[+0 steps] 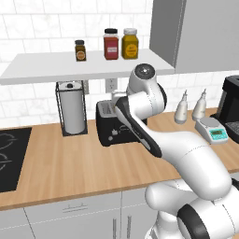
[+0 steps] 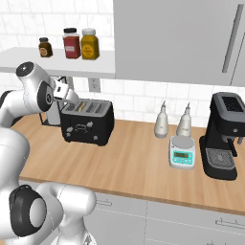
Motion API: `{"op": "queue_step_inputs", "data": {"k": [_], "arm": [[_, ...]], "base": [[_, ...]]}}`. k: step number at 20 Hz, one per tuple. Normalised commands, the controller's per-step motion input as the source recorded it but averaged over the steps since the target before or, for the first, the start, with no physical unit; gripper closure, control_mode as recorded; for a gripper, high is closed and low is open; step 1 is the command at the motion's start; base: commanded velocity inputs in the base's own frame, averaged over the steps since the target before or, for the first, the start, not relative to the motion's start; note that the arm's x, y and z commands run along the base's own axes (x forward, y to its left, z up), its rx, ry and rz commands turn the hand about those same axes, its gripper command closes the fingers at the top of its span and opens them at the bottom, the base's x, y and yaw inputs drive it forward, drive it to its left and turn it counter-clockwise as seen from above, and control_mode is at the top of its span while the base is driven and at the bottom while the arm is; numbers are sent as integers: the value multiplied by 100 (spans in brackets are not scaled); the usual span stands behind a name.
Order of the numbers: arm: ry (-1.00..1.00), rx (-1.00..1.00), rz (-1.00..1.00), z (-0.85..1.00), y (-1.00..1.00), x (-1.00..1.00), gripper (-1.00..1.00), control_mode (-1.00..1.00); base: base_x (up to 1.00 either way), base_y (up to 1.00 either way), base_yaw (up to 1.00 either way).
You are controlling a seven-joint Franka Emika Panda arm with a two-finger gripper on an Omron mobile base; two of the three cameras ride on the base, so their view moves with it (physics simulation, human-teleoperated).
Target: Start the toaster. Once the lever pops up, take the bread to the plate on the dining counter.
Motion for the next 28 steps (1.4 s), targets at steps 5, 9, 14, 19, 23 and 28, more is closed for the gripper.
{"op": "queue_step_inputs", "data": {"k": [5,9,14,19,23,28], "arm": [[0,0,0,0,0,0,-100,-100],[0,0,0,0,0,0,-100,-100],[0,0,0,0,0,0,-100,-100],[0,0,0,0,0,0,-100,-100],[0,0,0,0,0,0,-100,-100],[0,0,0,0,0,0,-100,-100]], "base": [[0,0,0],[0,0,0],[0,0,0],[0,0,0],[0,0,0],[0,0,0]]}}
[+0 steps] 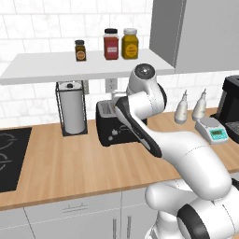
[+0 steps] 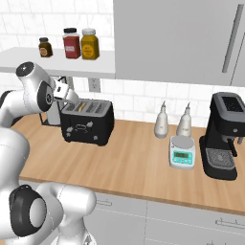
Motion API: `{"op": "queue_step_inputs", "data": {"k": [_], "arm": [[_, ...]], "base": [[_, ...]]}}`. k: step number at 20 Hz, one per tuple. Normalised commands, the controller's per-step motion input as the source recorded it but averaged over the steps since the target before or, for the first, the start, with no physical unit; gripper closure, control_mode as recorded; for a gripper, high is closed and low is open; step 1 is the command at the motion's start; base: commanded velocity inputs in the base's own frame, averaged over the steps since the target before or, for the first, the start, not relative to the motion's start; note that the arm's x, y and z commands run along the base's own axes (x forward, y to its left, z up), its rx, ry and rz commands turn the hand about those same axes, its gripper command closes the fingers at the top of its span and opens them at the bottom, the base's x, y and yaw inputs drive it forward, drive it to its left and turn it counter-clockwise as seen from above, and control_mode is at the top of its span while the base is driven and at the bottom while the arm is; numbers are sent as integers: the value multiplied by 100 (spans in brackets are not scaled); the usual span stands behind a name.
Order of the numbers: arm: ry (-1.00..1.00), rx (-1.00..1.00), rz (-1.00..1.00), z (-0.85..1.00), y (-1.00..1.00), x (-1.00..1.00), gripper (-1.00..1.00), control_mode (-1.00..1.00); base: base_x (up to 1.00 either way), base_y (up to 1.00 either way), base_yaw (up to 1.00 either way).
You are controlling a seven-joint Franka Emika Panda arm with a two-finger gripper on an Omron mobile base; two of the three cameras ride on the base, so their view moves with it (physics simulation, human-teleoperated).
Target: Start the toaster. Once the lever pops up, take the bread to the plate on the dining counter.
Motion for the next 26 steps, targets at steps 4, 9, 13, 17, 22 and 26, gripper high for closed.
{"op": "queue_step_inputs", "data": {"k": [4,9,13,17,22,26], "arm": [[0,0,0,0,0,0,-100,-100],[0,0,0,0,0,0,-100,-100],[0,0,0,0,0,0,-100,-100],[0,0,0,0,0,0,-100,-100],[0,0,0,0,0,0,-100,-100],[0,0,0,0,0,0,-100,-100]], "base": [[0,0,0],[0,0,0],[0,0,0],[0,0,0],[0,0,0],[0,0,0]]}}
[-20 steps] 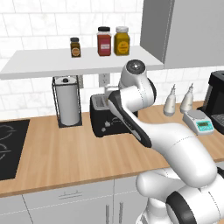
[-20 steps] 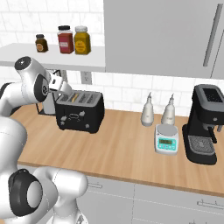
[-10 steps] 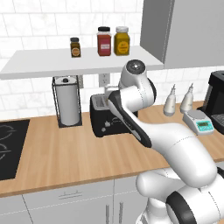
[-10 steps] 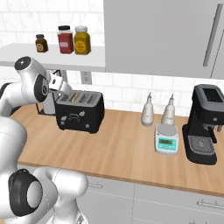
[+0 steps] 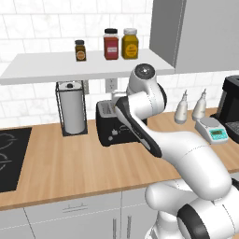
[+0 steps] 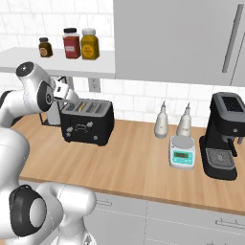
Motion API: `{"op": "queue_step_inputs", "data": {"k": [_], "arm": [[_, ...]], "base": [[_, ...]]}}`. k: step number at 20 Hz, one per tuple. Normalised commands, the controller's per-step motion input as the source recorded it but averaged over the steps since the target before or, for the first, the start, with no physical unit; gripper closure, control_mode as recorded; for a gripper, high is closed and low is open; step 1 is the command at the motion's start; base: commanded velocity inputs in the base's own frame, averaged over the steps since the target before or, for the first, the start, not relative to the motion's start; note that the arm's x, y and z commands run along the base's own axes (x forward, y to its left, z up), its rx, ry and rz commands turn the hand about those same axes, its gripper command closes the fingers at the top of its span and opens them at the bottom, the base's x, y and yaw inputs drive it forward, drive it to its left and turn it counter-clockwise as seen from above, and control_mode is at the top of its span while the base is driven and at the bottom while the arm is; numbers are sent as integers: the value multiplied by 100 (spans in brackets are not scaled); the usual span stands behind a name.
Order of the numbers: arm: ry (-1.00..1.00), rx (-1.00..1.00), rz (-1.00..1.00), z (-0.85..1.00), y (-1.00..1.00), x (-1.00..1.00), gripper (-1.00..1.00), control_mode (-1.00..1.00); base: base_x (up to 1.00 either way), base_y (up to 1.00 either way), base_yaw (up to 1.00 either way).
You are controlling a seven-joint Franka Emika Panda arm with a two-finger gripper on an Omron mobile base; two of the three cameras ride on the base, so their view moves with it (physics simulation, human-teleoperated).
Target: Start the toaster. Once the lever pops up, take the bread to the plate on the dining counter.
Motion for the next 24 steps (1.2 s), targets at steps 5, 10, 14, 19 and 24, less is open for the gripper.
{"op": "queue_step_inputs", "data": {"k": [5,10,14,19,24], "arm": [[0,0,0,0,0,0,-100,-100],[0,0,0,0,0,0,-100,-100],[0,0,0,0,0,0,-100,-100],[0,0,0,0,0,0,-100,-100],[0,0,0,0,0,0,-100,-100]], "base": [[0,0,0],[0,0,0],[0,0,0],[0,0,0],[0,0,0]]}}
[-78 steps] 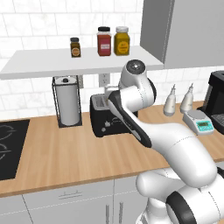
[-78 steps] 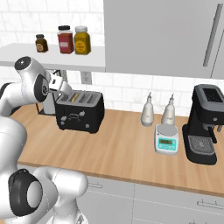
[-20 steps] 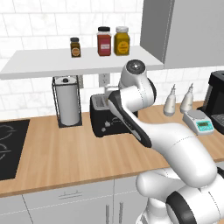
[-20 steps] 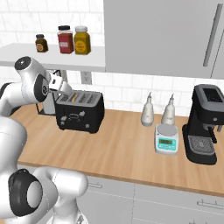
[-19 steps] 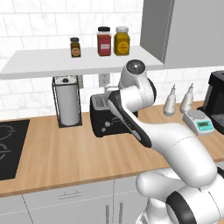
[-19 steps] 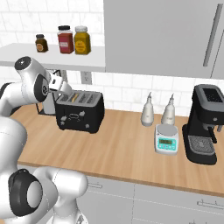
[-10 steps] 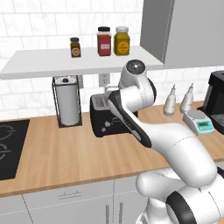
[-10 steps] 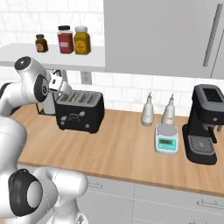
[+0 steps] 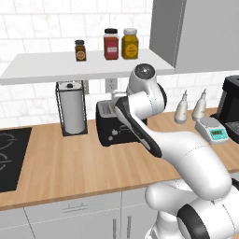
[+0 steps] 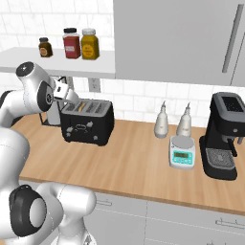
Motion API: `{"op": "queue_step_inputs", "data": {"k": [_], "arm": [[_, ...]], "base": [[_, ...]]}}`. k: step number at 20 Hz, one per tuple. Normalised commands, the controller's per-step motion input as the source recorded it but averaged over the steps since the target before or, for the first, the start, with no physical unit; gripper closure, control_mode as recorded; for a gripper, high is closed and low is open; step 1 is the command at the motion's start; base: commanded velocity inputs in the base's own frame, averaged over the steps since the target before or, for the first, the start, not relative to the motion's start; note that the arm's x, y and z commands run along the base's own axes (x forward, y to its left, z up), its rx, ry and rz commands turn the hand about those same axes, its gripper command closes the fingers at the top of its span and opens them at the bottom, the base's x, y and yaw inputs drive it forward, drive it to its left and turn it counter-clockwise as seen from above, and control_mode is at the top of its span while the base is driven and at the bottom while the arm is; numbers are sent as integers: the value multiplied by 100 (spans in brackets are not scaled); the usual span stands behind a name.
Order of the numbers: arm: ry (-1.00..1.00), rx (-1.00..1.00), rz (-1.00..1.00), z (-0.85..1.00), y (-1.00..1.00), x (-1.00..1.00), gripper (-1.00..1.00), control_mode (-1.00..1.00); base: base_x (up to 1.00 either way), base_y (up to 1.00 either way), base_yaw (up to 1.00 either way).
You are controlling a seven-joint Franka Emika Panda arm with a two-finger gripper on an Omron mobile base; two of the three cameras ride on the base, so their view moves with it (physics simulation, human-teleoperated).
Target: Start the toaster. Once the lever pops up, take the bread to the plate on the dining counter.
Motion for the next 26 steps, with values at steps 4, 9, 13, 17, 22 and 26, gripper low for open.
{"op": "queue_step_inputs", "data": {"k": [4,9,13,17,22,26], "arm": [[0,0,0,0,0,0,-100,-100],[0,0,0,0,0,0,-100,-100],[0,0,0,0,0,0,-100,-100],[0,0,0,0,0,0,-100,-100],[0,0,0,0,0,0,-100,-100],[0,0,0,0,0,0,-100,-100]], "base": [[0,0,0],[0,0,0],[0,0,0],[0,0,0],[0,0,0],[0,0,0]]}}
